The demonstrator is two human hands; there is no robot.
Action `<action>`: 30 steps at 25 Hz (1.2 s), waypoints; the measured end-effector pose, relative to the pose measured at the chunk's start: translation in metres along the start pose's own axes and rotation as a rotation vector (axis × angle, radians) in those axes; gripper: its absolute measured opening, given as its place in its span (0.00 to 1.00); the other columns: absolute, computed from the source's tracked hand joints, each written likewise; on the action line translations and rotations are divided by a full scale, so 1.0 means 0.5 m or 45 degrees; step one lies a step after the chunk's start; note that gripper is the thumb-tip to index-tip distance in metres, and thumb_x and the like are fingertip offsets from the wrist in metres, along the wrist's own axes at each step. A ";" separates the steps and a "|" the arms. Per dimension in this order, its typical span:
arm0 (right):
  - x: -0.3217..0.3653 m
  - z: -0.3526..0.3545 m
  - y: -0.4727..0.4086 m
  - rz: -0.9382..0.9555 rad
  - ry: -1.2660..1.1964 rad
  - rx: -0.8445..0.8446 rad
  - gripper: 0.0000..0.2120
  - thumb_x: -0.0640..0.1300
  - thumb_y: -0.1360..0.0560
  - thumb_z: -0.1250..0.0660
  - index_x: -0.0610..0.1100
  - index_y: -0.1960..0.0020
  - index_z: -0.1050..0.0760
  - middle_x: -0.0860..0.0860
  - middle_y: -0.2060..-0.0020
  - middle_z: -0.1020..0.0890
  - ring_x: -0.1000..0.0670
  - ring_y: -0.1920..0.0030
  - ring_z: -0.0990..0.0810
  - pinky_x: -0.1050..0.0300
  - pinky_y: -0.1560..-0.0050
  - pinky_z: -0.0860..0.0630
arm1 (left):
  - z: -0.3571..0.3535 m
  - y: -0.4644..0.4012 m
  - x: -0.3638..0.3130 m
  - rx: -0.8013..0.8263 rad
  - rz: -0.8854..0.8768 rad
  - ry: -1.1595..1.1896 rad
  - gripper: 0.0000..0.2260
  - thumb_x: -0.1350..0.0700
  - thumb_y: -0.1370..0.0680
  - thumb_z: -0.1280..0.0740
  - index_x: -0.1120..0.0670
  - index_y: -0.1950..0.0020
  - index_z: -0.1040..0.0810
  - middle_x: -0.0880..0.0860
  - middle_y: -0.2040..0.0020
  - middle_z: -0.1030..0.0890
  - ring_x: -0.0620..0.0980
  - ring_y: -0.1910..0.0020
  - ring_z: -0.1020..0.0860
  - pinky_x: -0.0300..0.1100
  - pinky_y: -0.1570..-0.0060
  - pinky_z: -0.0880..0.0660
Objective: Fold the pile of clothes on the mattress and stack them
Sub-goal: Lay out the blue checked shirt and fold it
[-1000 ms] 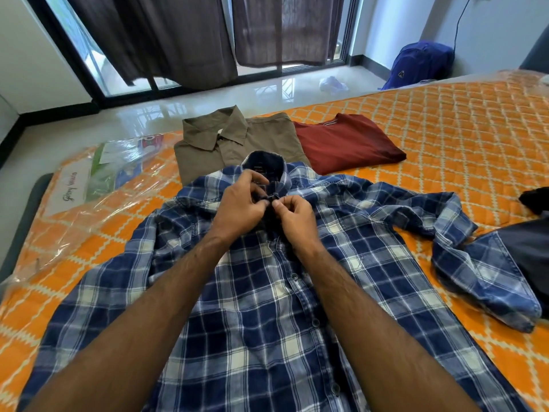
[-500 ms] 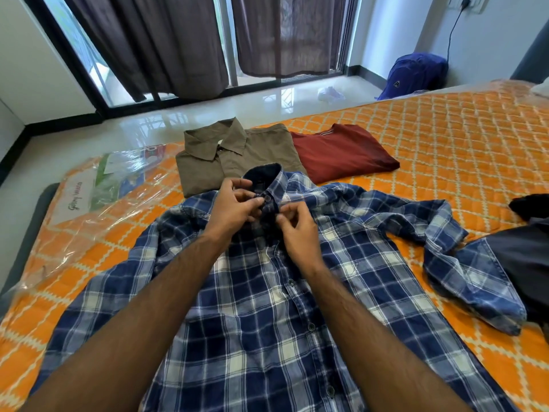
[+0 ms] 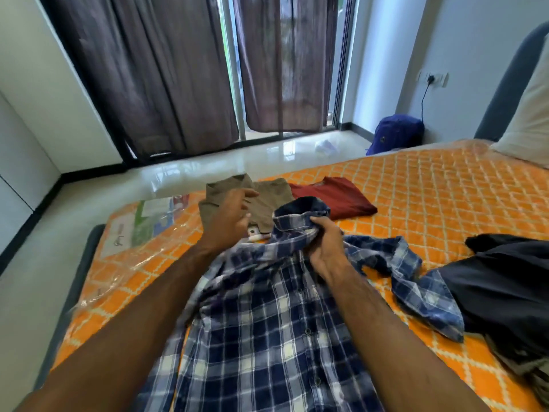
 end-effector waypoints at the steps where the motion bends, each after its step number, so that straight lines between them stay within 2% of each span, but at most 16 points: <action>1: 0.026 -0.015 0.025 -0.021 -0.003 0.015 0.08 0.39 0.23 0.40 0.38 0.55 0.24 0.44 0.64 0.19 0.43 0.63 0.20 0.50 0.57 0.23 | 0.012 0.000 -0.006 0.072 -0.023 -0.076 0.25 0.71 0.28 0.31 0.56 0.32 0.26 0.55 0.36 0.25 0.50 0.38 0.27 0.46 0.36 0.29; 3: 0.086 -0.054 0.091 -0.005 0.049 0.095 0.12 0.42 0.25 0.41 0.36 0.50 0.23 0.41 0.58 0.18 0.41 0.60 0.20 0.47 0.51 0.24 | 0.042 0.005 -0.051 0.154 -0.101 -0.179 0.29 0.69 0.30 0.27 0.55 0.31 0.27 0.55 0.35 0.25 0.52 0.35 0.28 0.39 0.34 0.33; 5: 0.157 -0.105 0.167 0.033 0.109 0.225 0.16 0.43 0.25 0.44 0.34 0.49 0.21 0.40 0.56 0.17 0.41 0.59 0.18 0.50 0.50 0.23 | 0.076 0.002 -0.115 0.172 -0.174 -0.210 0.31 0.63 0.31 0.24 0.56 0.29 0.29 0.57 0.33 0.25 0.56 0.34 0.27 0.43 0.34 0.32; 7: 0.235 -0.168 0.247 0.059 0.180 0.410 0.20 0.42 0.24 0.46 0.36 0.58 0.16 0.42 0.62 0.15 0.43 0.63 0.16 0.54 0.56 0.21 | 0.113 -0.004 -0.179 0.211 -0.181 -0.116 0.37 0.45 0.29 0.24 0.57 0.25 0.33 0.57 0.29 0.28 0.54 0.30 0.30 0.48 0.31 0.32; 8: 0.274 -0.204 0.288 0.065 0.231 0.511 0.19 0.43 0.26 0.44 0.37 0.60 0.15 0.42 0.62 0.15 0.43 0.63 0.16 0.55 0.57 0.20 | 0.135 -0.011 -0.212 0.231 -0.137 -0.003 0.40 0.37 0.29 0.27 0.56 0.24 0.35 0.55 0.27 0.30 0.51 0.28 0.32 0.46 0.29 0.34; 9: 0.306 -0.236 0.323 0.057 0.287 0.593 0.16 0.44 0.29 0.40 0.37 0.60 0.15 0.41 0.62 0.15 0.43 0.62 0.16 0.55 0.57 0.19 | 0.154 -0.017 -0.245 0.254 -0.075 0.148 0.41 0.35 0.28 0.28 0.54 0.23 0.36 0.52 0.25 0.31 0.48 0.27 0.33 0.44 0.29 0.35; 11: 0.371 -0.292 0.388 0.074 0.426 0.716 0.15 0.44 0.34 0.38 0.37 0.59 0.16 0.42 0.63 0.15 0.43 0.63 0.16 0.56 0.59 0.19 | 0.206 -0.026 -0.325 0.280 0.009 0.442 0.34 0.45 0.26 0.24 0.53 0.24 0.33 0.50 0.27 0.28 0.43 0.30 0.30 0.43 0.31 0.33; 13: 0.431 -0.325 0.439 0.071 0.541 0.766 0.15 0.42 0.30 0.41 0.37 0.61 0.17 0.42 0.66 0.16 0.44 0.66 0.17 0.57 0.61 0.19 | 0.254 -0.033 -0.412 0.296 -0.016 0.673 0.21 0.60 0.25 0.25 0.56 0.34 0.24 0.49 0.40 0.18 0.41 0.42 0.22 0.42 0.39 0.26; 15: 0.485 -0.343 0.468 0.086 0.663 0.762 0.18 0.41 0.26 0.44 0.36 0.60 0.17 0.42 0.66 0.16 0.44 0.67 0.17 0.57 0.63 0.19 | 0.294 -0.035 -0.489 0.221 -0.034 0.810 0.09 0.64 0.24 0.29 0.58 0.44 0.20 0.49 0.51 0.15 0.43 0.51 0.19 0.41 0.46 0.22; 17: 0.527 -0.355 0.489 0.118 0.784 0.721 0.12 0.41 0.27 0.38 0.37 0.56 0.18 0.42 0.65 0.16 0.44 0.66 0.17 0.56 0.61 0.18 | 0.342 -0.045 -0.544 0.025 -0.025 0.863 0.02 0.61 0.21 0.31 0.57 0.50 0.19 0.48 0.56 0.14 0.43 0.57 0.18 0.43 0.52 0.21; 19: 0.559 -0.348 0.486 0.225 0.883 0.633 0.07 0.41 0.23 0.35 0.38 0.52 0.20 0.45 0.65 0.16 0.47 0.66 0.17 0.57 0.64 0.19 | 0.403 -0.065 -0.589 -0.228 -0.047 0.760 0.07 0.54 0.21 0.30 0.57 0.53 0.18 0.52 0.58 0.15 0.46 0.59 0.20 0.48 0.55 0.22; 22: 0.583 -0.331 0.492 0.644 1.149 0.448 0.09 0.50 0.19 0.32 0.43 0.49 0.24 0.50 0.61 0.20 0.51 0.63 0.22 0.63 0.71 0.26 | 0.491 -0.075 -0.666 -0.429 -0.108 0.346 0.13 0.51 0.20 0.31 0.58 0.60 0.21 0.52 0.66 0.21 0.45 0.67 0.28 0.43 0.63 0.29; 25: 0.543 -0.294 0.517 1.043 1.200 0.317 0.16 0.56 0.20 0.32 0.44 0.42 0.26 0.50 0.48 0.20 0.50 0.49 0.20 0.63 0.55 0.25 | 0.540 -0.075 -0.729 -0.481 -0.137 0.040 0.18 0.50 0.19 0.33 0.53 0.67 0.28 0.51 0.70 0.25 0.46 0.72 0.32 0.42 0.67 0.31; 27: 0.481 -0.264 0.541 1.268 1.208 0.326 0.17 0.54 0.23 0.29 0.46 0.40 0.27 0.52 0.46 0.21 0.54 0.47 0.21 0.67 0.53 0.27 | 0.560 -0.072 -0.756 -0.495 -0.168 -0.049 0.18 0.51 0.19 0.34 0.54 0.68 0.28 0.53 0.69 0.24 0.47 0.71 0.31 0.44 0.66 0.29; 29: 0.416 -0.232 0.548 1.275 1.265 0.374 0.21 0.55 0.26 0.25 0.50 0.39 0.28 0.55 0.44 0.23 0.57 0.47 0.23 0.65 0.50 0.25 | 0.581 -0.067 -0.776 -0.517 -0.185 -0.050 0.19 0.51 0.18 0.34 0.56 0.68 0.28 0.54 0.70 0.24 0.47 0.72 0.31 0.43 0.68 0.29; 30: 0.392 -0.217 0.545 1.244 1.269 0.369 0.23 0.56 0.27 0.24 0.51 0.38 0.29 0.57 0.44 0.24 0.57 0.47 0.23 0.61 0.49 0.24 | 0.592 -0.062 -0.786 -0.532 -0.181 -0.048 0.20 0.52 0.18 0.35 0.54 0.69 0.29 0.52 0.71 0.25 0.46 0.73 0.31 0.37 0.70 0.31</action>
Point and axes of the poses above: each hand's wrist, its own y-axis away from the middle knuckle, its own z-axis out of the back of the hand, x = y × z, the point moved 4 cm from there along -y, towards the middle knuckle
